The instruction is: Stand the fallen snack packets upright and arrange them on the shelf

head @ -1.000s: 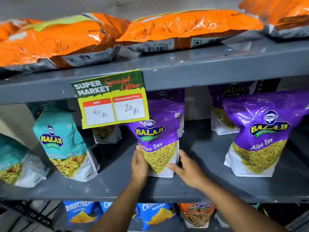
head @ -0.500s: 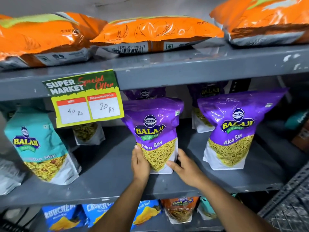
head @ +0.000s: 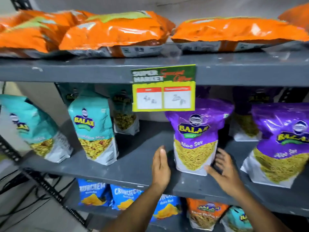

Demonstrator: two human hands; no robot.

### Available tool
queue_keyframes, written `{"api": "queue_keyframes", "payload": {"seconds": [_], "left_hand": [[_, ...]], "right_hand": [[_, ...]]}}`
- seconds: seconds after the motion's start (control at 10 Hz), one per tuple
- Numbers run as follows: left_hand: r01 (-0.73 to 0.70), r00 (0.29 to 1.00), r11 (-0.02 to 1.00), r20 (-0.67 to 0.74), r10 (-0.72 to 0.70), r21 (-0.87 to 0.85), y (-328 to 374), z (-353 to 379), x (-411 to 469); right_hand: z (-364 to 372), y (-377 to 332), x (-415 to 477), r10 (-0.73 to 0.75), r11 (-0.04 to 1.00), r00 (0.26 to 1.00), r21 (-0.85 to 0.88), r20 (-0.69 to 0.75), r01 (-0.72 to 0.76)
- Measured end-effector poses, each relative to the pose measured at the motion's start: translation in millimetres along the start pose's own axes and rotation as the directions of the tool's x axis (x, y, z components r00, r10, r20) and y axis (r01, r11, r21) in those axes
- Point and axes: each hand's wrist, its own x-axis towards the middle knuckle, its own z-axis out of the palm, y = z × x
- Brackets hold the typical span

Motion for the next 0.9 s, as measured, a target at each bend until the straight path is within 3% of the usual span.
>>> {"api": "queue_keyframes", "payload": {"seconds": [0.1,0.2,0.3,0.4,0.5,0.6,0.7,0.9], "left_hand": [[-0.121,0.986,0.991,-0.109,0.127,0.061,-7.8,-71.9,-19.3],[-0.186,0.941,0.958,-0.242,0.238,0.218,-4.0,-152.2,-17.7],[-0.105,0.906,0.982,-0.393,0.16,0.159,-6.6,-223.0,15.4],[0.008,0.94,0.999,-0.342,0.011,0.054,-4.5,-263.9,60.8],[0.079,0.981,0.997,-0.179,-0.079,-0.01,-2.6,-282.6,98.6],[0.08,0.993,0.997,-0.091,-0.079,0.005,-2.5,-280.7,107.2],[0.02,0.994,1.0,-0.105,-0.018,0.023,-10.6,-281.6,104.1],[0.106,0.994,0.99,-0.024,-0.104,0.089,-23.0,-293.4,96.4]], "right_hand": [[3.6,-11.4,-21.2,-0.117,0.967,0.968,-0.249,-0.222,0.059],[46.7,-44.5,-57.1,-0.283,0.897,0.954,-0.379,-0.1,0.227],[124.6,-78.2,-62.6,-0.354,0.88,0.922,-0.277,0.16,0.386],[201.3,-97.8,-41.3,-0.232,0.92,0.928,-0.245,0.293,0.307],[271.7,-107.6,-17.9,-0.01,0.994,0.928,-0.095,0.371,0.049],[308.1,-110.6,-3.1,0.064,0.998,0.916,-0.042,0.397,-0.051],[322.3,-108.6,3.7,0.053,0.997,0.913,0.028,0.404,-0.071],[326.1,-122.1,-3.7,0.02,0.983,0.962,0.171,0.272,-0.068]]}}
